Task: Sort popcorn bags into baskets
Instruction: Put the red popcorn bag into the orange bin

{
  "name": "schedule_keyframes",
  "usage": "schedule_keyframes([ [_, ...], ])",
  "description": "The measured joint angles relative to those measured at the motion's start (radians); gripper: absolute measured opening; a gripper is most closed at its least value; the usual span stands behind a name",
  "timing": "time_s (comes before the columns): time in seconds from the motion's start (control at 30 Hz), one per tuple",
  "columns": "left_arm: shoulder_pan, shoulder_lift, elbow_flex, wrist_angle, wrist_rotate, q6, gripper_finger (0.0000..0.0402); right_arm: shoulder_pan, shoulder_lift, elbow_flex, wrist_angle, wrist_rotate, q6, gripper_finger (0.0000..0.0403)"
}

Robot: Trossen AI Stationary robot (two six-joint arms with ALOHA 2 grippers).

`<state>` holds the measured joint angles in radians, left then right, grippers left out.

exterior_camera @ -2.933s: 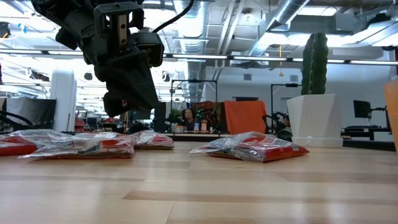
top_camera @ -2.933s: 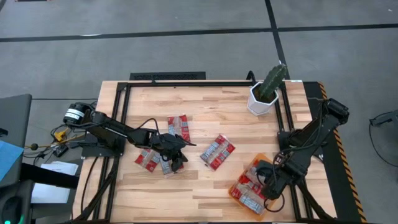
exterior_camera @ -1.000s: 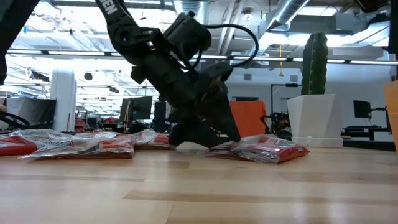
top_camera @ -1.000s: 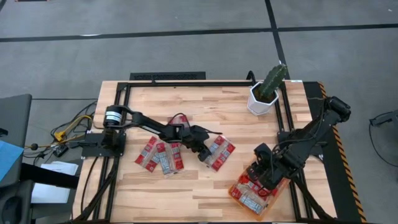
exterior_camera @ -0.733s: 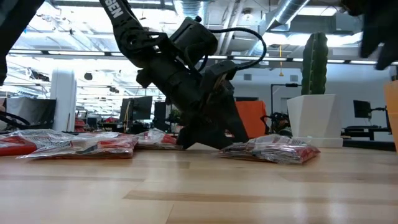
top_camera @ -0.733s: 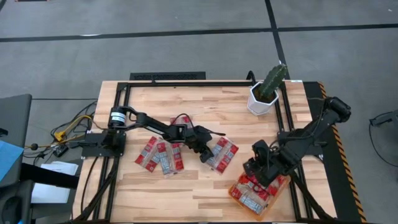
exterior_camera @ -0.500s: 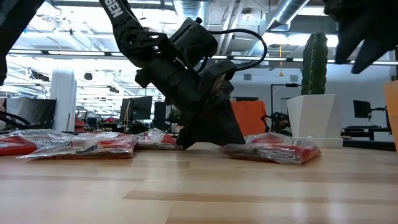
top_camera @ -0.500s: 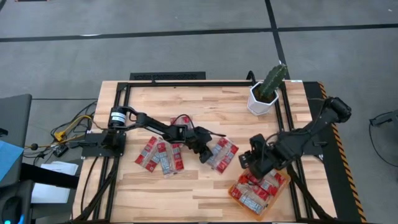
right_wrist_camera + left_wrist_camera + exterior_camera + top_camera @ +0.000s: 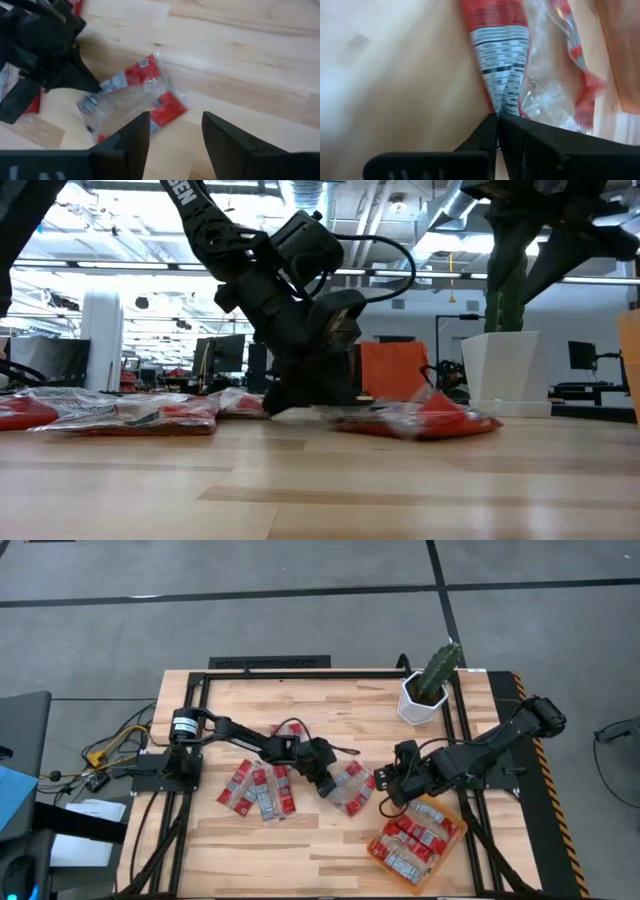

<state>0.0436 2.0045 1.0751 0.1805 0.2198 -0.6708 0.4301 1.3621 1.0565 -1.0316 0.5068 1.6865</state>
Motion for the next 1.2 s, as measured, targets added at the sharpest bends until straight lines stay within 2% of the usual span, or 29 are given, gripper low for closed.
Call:
schedule_keyframes([
  [0.1, 0.026, -0.027, 0.000, -0.050, -0.007, 0.038, 0.0000, -0.032, 0.000, 0.000, 0.007, 0.003, -0.075, 0.0230],
  [0.2, 0.040, -0.046, 0.001, -0.102, -0.012, 0.092, 0.0000, -0.082, 0.000, 0.000, 0.037, -0.011, -0.218, 0.0253],
  [0.4, 0.040, -0.057, 0.002, -0.128, -0.022, 0.154, 0.0000, -0.209, 0.000, 0.000, 0.205, -0.165, -0.559, 0.0265],
  [0.5, 0.040, -0.057, 0.002, -0.129, -0.030, 0.160, 0.0000, -0.276, -0.001, -0.026, 0.282, -0.229, -0.677, 0.0265],
  [0.73, 0.040, -0.058, 0.003, -0.162, -0.048, 0.178, 0.0000, -0.390, 0.000, -0.210, 0.533, -0.421, -0.841, 0.0265],
  [0.87, 0.040, -0.058, 0.003, -0.167, -0.050, 0.178, 0.0000, -0.421, 0.000, -0.279, 0.641, -0.435, -0.894, 0.0265],
  [1.2, 0.040, -0.059, 0.004, -0.168, -0.077, 0.178, 0.0000, -0.495, 0.000, -0.381, 0.731, -0.487, -0.959, 0.0265],
])
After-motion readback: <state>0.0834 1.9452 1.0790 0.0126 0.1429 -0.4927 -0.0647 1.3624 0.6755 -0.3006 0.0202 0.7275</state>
